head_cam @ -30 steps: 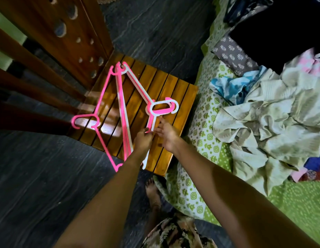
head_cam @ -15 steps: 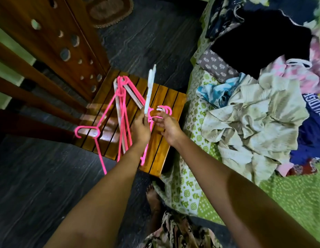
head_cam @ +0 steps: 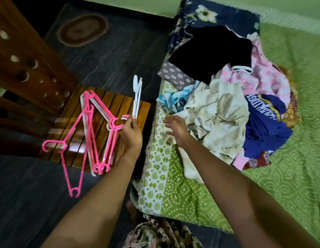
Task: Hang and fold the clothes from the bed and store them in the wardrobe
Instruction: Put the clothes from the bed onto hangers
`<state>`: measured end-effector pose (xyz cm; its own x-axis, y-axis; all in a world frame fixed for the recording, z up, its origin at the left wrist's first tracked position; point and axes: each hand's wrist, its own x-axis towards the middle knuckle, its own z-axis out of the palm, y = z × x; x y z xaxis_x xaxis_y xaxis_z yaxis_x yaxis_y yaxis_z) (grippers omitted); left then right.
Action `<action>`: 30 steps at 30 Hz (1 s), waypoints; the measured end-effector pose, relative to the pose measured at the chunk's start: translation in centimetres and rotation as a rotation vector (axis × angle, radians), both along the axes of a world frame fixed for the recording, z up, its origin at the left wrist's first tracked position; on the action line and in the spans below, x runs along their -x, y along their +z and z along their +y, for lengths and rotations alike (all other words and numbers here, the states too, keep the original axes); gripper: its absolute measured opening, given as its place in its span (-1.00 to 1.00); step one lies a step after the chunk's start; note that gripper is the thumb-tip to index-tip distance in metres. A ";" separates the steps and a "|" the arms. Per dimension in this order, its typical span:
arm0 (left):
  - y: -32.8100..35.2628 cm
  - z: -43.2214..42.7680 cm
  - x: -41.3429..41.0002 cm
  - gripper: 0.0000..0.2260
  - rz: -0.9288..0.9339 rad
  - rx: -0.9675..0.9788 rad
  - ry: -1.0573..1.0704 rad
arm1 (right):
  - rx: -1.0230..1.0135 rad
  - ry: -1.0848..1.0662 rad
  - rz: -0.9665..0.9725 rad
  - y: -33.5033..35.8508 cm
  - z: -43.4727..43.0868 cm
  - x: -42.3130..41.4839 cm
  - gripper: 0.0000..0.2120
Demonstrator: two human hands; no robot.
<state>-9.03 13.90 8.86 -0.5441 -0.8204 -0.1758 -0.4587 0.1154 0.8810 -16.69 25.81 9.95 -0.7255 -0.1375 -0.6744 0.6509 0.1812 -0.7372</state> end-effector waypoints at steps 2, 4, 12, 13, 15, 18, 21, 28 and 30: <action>1.0 2.1 0.7 -0.72 0.017 0.018 0.023 | -0.006 -0.061 0.047 0.4 3.1 1.3 -0.88; 1.9 4.2 1.4 -0.72 0.034 0.060 -0.011 | 0.003 -0.106 0.091 0.6 6.0 2.6 -0.84; 4.1 9.9 6.4 -0.70 0.094 0.191 -0.134 | -0.324 -0.055 0.299 0.7 15.6 8.0 -0.82; 4.3 10.4 6.9 -0.70 0.099 0.201 -0.143 | -0.384 -0.014 0.333 0.6 16.6 8.4 -0.80; 4.5 11.7 7.9 -0.70 0.096 0.216 -0.147 | -0.548 0.098 0.429 0.3 18.6 9.4 -0.76; 4.2 13.0 8.9 -0.69 0.101 0.222 -0.166 | -0.732 0.300 0.521 0.0 20.4 10.5 -0.67; 3.7 13.9 9.7 -0.69 0.084 0.218 -0.166 | -0.936 0.625 0.551 -0.6 21.6 11.6 -0.51; 2.4 14.4 10.8 -0.71 0.066 0.152 -0.148 | -1.313 1.084 0.566 -3.0 22.2 13.0 -0.52; 2.4 14.6 10.9 -0.72 0.067 0.142 -0.157 | -1.352 1.118 0.663 -3.4 22.7 13.1 -0.63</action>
<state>-19.96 28.48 11.26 -0.6736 -0.7388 -0.0237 -0.3667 0.3062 0.8785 -29.81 48.49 6.51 -0.8441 -0.3545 -0.4022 -0.4585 0.8661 0.1989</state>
